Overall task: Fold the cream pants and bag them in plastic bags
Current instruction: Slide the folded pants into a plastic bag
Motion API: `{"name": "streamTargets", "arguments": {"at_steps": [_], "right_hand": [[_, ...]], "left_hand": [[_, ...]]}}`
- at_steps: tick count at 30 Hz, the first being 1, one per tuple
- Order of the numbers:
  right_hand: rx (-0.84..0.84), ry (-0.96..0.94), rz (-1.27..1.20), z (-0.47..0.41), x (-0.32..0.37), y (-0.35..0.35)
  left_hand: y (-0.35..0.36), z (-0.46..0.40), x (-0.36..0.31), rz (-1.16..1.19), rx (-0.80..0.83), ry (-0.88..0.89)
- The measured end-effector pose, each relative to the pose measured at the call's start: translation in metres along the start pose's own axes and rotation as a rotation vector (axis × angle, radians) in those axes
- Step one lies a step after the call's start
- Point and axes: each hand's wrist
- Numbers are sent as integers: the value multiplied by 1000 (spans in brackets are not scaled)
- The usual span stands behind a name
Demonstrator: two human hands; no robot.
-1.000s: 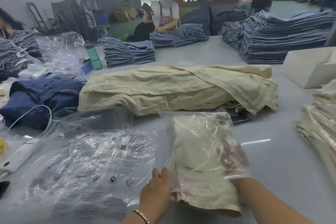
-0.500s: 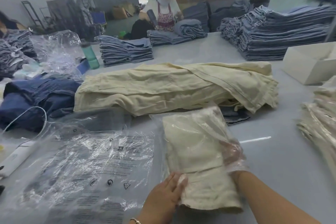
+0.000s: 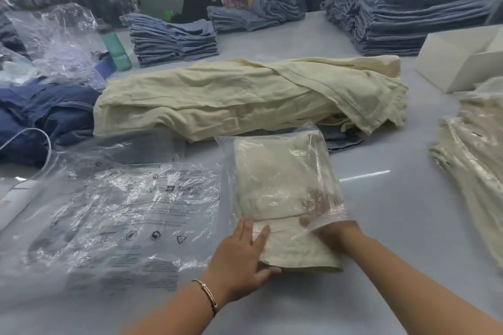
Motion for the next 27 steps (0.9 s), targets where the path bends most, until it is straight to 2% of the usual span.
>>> {"name": "streamTargets", "arguments": {"at_steps": [2, 6, 8, 13, 16, 18, 20, 23, 24, 27], "right_hand": [[-95, 42, -19, 2, -21, 1], [-292, -166, -384, 11, -35, 4], [-312, -248, -393, 12, -26, 4], [-331, -258, -517, 13, -12, -5], [-293, -113, -558, 19, -6, -11], [-213, 15, -552, 26, 0, -14], [-116, 66, -545, 24, -1, -12], [65, 195, -881, 23, -1, -17], [73, 202, -964, 25, 0, -20], [-32, 113, -987, 24, 7, -28]], "left_hand": [[7, 1, -2, -16, -15, -17], [8, 0, -6, -36, -44, -60], [9, 0, -12, -37, -42, -97], [8, 3, -24, -26, 5, -97], [5, 1, -26, -8, 8, -93], [5, 3, -28, 11, 18, -108], [7, 5, -28, 43, 10, -105], [5, 10, -18, 149, -78, -70], [4, 12, -12, 194, -123, -68], [3, 17, 7, 300, -174, -123]]}}
Point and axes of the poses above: each hand's wrist, its own z-axis away from the middle knuckle, its own y-axis out of the palm, x = y × z, and after that the axes turned 7 degrees about -z, right-handed
